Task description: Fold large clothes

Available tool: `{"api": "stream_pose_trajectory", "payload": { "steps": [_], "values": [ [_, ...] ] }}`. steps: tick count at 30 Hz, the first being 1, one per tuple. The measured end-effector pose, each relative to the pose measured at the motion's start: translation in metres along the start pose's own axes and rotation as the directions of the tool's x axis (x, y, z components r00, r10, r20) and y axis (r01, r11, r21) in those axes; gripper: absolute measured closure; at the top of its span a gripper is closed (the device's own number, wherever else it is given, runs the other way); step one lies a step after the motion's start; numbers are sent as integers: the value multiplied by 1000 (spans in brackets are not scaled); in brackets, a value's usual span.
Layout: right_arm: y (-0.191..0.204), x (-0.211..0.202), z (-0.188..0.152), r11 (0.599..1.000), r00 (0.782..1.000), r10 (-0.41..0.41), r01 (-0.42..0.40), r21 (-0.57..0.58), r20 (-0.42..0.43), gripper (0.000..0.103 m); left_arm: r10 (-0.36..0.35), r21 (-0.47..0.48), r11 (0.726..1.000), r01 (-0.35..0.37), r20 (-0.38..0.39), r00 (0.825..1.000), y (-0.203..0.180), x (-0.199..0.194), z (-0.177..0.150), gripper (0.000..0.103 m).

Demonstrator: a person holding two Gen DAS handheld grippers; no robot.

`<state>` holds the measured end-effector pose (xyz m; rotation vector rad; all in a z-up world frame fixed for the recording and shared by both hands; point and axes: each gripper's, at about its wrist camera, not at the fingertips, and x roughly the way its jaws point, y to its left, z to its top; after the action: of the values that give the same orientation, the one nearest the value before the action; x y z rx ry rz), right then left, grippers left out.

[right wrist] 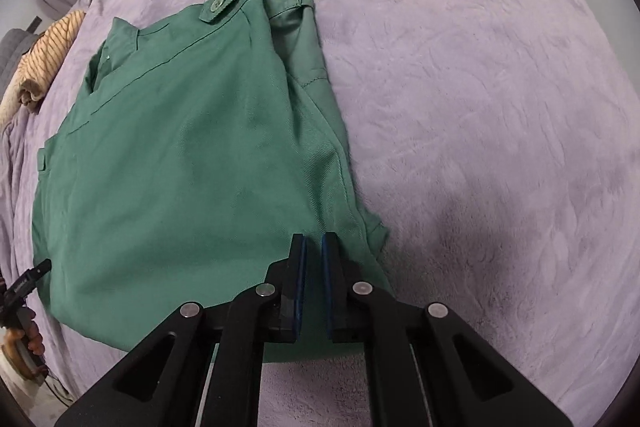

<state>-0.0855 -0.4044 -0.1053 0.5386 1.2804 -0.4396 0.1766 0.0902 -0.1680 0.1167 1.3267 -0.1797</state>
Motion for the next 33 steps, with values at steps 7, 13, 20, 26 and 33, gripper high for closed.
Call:
{"api": "stream_pose_trajectory", "payload": {
  "steps": [7, 13, 20, 26, 33],
  "values": [
    [-10, -14, -10, 997, 997, -71, 70, 44, 24, 99, 5, -56, 998, -6, -13, 1000, 20, -12, -9, 3],
    [-10, 2, -20, 995, 996, -85, 85, 42, -7, 99, -32, -90, 996, 27, -47, 998, 35, 9, -17, 0],
    [-5, 1, -21, 994, 994, -106, 107, 19, -21, 99, -42, -105, 994, 37, -49, 998, 56, -9, -24, 0],
    [8, -15, -26, 988, 987, -154, 154, 15, -41, 94, -31, -145, 989, 19, -85, 996, 80, -15, -46, 0],
    [28, -39, -42, 991, 991, -125, 127, 33, -57, 94, -11, -125, 992, -2, -106, 994, 90, -25, -49, 0]
  ]
}}
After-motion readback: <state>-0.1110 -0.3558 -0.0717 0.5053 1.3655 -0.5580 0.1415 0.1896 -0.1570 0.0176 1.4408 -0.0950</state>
